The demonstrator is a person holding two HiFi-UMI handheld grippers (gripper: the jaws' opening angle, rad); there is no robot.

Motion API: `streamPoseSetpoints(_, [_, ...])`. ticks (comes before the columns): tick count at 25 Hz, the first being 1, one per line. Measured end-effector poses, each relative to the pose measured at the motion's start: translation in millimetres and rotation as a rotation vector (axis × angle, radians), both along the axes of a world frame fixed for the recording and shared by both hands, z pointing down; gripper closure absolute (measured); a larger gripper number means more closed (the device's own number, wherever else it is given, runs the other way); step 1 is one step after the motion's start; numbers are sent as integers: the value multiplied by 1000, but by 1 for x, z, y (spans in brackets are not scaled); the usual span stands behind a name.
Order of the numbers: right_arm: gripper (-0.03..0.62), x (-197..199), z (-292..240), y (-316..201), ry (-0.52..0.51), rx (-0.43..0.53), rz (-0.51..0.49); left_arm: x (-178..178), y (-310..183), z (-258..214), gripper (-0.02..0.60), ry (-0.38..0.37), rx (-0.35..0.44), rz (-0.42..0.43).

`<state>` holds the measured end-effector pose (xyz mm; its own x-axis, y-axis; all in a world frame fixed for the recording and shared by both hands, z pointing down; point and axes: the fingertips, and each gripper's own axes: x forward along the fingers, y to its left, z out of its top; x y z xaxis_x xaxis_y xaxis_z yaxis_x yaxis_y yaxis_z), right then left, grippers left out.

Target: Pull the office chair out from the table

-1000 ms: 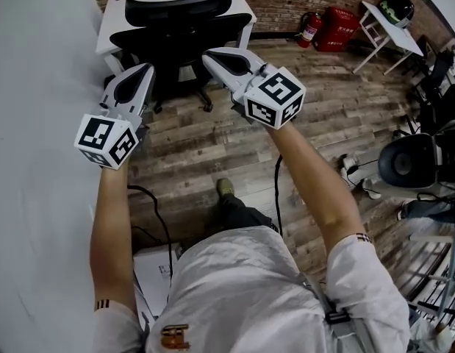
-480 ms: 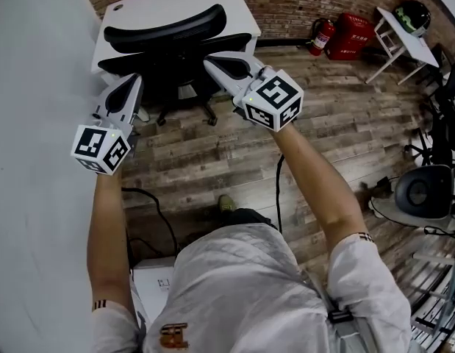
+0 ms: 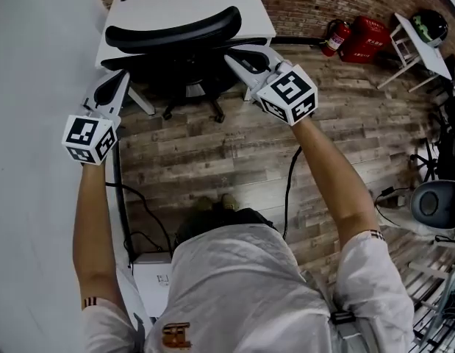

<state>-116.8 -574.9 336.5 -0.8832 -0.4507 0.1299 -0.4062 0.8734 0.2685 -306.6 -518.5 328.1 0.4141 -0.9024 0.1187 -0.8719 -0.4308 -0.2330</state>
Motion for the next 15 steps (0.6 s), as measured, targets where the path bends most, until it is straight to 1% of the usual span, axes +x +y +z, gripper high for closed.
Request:
streamPoseSetpoints(2, [546,-1,6,-9,54,9,15,-16,-9,8,574,-74,-33,0])
streamPoseSetpoints(4, [519,1,12,-18,105,11,32,-29,-17,17,558,-158,-68,7])
streamPoseSetpoints(6, [499,5,18,-28,162,14,48,-40,-25,23,524,-237,-98,23])
streamPoseSetpoints(9, [470,10,26,-45,252,25,64,-56,-39,34,451,-356,-145,52])
streamPoseSetpoints(12, [437,14,37,-62,335,20,73,-76,-54,51,401,-489,-186,79])
streamPoseSetpoints(15, [405,16,47,-77,426,21,72,-87,-67,67,363,-583,-232,105])
